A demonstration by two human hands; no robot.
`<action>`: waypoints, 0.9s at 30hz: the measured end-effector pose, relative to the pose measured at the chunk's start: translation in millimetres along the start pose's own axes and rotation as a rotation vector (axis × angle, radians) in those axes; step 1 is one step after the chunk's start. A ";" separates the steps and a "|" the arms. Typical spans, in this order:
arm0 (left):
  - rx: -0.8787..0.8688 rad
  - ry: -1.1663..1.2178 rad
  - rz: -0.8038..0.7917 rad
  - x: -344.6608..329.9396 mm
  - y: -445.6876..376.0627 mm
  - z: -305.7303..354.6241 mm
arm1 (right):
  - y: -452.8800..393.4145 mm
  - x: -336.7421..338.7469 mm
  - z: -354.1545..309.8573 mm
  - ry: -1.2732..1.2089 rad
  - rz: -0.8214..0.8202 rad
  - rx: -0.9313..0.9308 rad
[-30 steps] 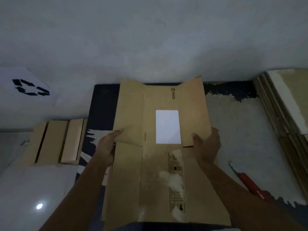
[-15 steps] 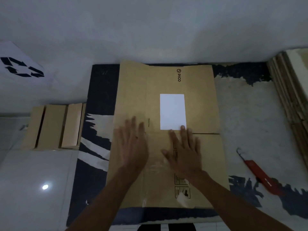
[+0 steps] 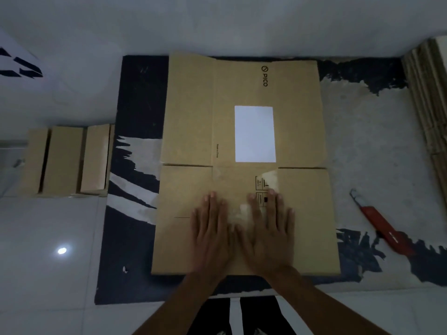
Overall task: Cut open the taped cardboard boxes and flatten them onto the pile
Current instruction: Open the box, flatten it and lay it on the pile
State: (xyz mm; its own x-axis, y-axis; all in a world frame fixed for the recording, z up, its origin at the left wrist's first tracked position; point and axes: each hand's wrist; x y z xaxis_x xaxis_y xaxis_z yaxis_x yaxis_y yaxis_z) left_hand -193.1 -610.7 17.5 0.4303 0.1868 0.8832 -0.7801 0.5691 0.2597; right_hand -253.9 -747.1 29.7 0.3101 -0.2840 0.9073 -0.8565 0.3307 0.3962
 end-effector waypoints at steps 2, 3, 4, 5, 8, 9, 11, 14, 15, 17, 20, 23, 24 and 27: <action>0.018 -0.012 0.000 -6.3 16.3 2.2 | 3.1 -4.0 -3.2 0.003 -0.007 -0.011; 0.029 -0.011 0.007 -6.0 16.0 1.3 | 4.7 -5.5 -6.1 0.002 0.003 -0.031; 0.040 -0.014 0.013 -4.9 14.4 1.0 | 6.7 -6.4 -9.2 0.001 0.009 -0.053; 0.048 -0.019 0.023 -3.7 12.9 1.1 | 8.6 -6.7 -12.2 0.000 0.012 -0.070; 0.030 -0.020 0.025 -4.7 13.7 5.1 | 13.0 -8.7 -14.4 -0.020 0.024 -0.083; 0.024 -0.011 0.022 -4.8 14.5 5.8 | 13.3 -8.7 -14.5 -0.028 0.032 -0.077; 0.027 -0.002 0.026 -3.5 12.3 4.4 | 11.4 -8.9 -15.2 -0.035 0.048 -0.065; 0.032 -0.016 0.025 -2.8 11.1 4.2 | 8.3 -9.7 -13.6 -0.033 0.062 -0.065; 0.027 -0.022 0.014 -2.1 12.2 4.3 | 5.8 -5.9 -12.6 -0.026 0.070 -0.063; 0.019 -0.032 -0.006 -1.2 12.6 3.8 | -7.9 7.9 -9.9 -0.029 0.107 -0.054; 0.026 -0.047 -0.017 -2.4 11.9 1.2 | -51.2 32.8 -7.5 -0.125 0.157 -0.100; 0.015 -0.072 -0.028 -2.6 13.4 -1.5 | -99.7 48.3 1.2 -0.137 0.097 -0.124; 0.007 -0.083 -0.030 -0.9 12.4 -2.1 | -110.9 50.6 5.6 -0.119 0.069 -0.108; -0.020 -0.056 -0.004 14.8 -2.6 -5.1 | -125.0 52.1 14.5 -0.041 0.044 -0.062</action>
State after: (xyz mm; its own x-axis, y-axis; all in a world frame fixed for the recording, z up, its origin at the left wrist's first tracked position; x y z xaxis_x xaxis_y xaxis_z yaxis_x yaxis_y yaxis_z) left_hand -182.3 -605.3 27.9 0.4070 0.1397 0.9027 -0.7690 0.5857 0.2561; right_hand -136.6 -816.3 25.4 0.2543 -0.3041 0.9181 -0.8415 0.3983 0.3650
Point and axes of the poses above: each hand's wrist, its own y-axis away from the middle knuckle, its own x-axis out of the back of the hand, z = x × y, and after that the axes turned 13 degrees about -z, right-handed
